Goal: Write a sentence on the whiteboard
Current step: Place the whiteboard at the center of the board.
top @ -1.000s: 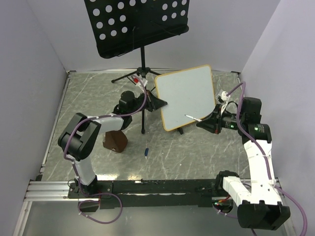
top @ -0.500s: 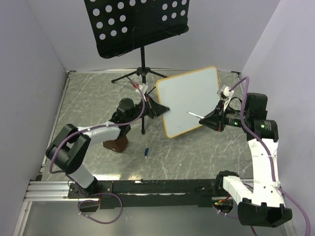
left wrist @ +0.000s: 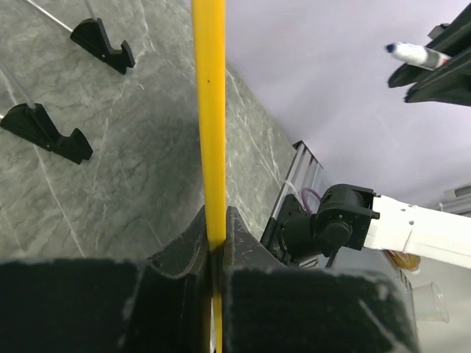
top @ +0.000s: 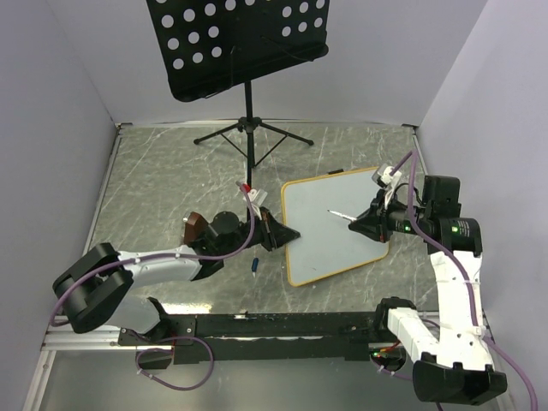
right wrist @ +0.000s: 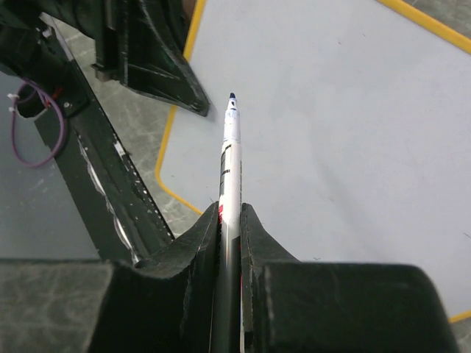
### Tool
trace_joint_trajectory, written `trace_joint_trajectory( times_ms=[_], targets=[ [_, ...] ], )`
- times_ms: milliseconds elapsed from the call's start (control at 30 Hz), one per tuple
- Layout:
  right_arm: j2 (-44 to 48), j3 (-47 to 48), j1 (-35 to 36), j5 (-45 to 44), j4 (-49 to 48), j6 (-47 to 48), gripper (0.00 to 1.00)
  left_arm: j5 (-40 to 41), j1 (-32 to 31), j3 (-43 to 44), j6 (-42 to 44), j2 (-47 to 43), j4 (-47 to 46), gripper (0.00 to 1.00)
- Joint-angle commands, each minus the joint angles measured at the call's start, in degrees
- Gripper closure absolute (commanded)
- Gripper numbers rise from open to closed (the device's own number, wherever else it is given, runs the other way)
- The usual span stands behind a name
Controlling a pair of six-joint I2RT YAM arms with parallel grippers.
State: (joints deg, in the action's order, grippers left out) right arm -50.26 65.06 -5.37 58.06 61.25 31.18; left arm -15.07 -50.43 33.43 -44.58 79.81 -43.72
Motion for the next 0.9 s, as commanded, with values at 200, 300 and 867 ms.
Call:
trace_joint_trajectory(
  times_ms=[200, 300, 867],
  targets=[
    [3.24, -5.73, 0.97, 1.0, -1.92, 4.42, 1.0, 8.92, -3.44, -3.2, 2.38, -4.93, -13.76, 0.99],
    [3.68, -7.22, 1.5, 0.83, -3.59, 3.89, 1.0, 9.36, -4.06, -2.67, 3.61, -4.49, -13.32, 0.99],
    [5.87, -13.9, 6.67, -2.86, -17.83, -3.57, 1.0, 10.94, -4.85, -1.18, 6.69, -4.4, -8.14, 0.99]
  ],
)
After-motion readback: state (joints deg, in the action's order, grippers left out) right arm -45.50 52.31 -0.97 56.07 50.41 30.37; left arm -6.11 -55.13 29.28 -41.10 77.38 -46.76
